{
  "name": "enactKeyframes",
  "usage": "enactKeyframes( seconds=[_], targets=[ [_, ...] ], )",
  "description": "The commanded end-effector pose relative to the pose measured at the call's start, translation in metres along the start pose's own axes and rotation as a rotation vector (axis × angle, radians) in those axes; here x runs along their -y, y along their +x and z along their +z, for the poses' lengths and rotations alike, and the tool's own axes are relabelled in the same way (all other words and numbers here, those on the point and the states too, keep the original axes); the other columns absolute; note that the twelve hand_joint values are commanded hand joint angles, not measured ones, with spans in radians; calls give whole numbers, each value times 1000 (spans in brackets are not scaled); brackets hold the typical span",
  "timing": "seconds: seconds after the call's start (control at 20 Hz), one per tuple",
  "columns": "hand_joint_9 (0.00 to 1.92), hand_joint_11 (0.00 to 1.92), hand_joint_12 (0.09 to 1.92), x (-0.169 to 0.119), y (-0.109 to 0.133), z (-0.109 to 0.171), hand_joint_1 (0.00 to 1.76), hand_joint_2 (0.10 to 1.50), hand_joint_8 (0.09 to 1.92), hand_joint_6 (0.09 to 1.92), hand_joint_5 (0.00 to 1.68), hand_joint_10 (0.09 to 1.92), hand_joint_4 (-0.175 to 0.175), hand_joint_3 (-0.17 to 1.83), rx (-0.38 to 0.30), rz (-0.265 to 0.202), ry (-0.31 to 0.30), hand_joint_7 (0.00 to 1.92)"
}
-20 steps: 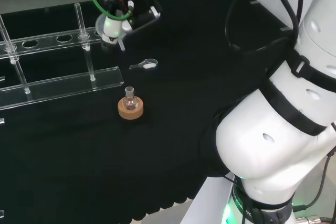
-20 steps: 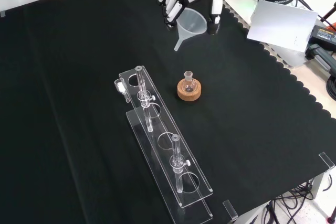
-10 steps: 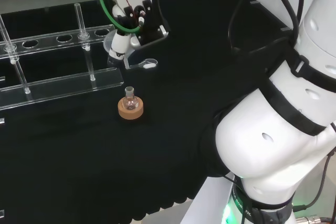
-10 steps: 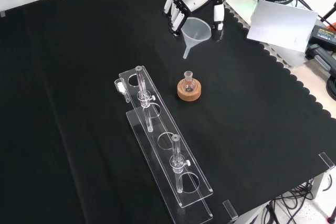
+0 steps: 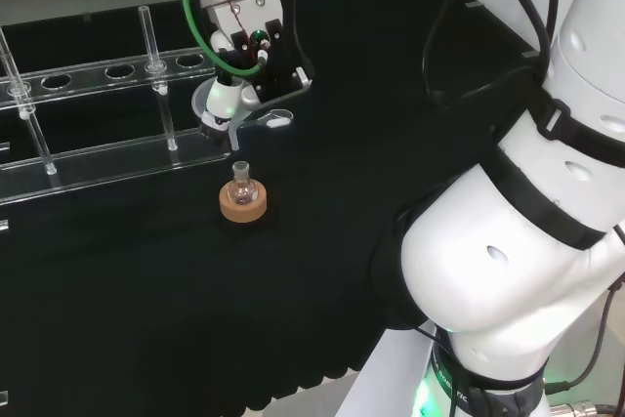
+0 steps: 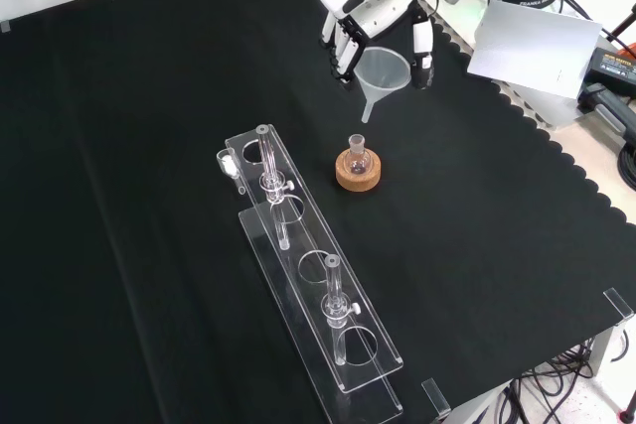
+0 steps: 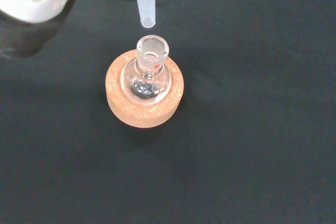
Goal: Place the funnel on the round-bottom flask.
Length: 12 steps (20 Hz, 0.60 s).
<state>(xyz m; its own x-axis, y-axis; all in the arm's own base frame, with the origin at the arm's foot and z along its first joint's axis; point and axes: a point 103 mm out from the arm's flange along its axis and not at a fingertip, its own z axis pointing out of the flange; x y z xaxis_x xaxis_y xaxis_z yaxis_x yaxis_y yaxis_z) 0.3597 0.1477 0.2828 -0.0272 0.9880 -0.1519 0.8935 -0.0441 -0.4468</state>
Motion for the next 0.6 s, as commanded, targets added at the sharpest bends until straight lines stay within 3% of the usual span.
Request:
enactKeyframes(
  seconds=[0.05,0.6],
  targets=[
    [1054,716,1152,1,4,6,994,1118,682,1069,939,375,175,21,7,0,20,881],
    [1052,710,1155,-9,3,16,993,1119,683,1070,939,375,175,19,4,-1,39,880]
  ],
)
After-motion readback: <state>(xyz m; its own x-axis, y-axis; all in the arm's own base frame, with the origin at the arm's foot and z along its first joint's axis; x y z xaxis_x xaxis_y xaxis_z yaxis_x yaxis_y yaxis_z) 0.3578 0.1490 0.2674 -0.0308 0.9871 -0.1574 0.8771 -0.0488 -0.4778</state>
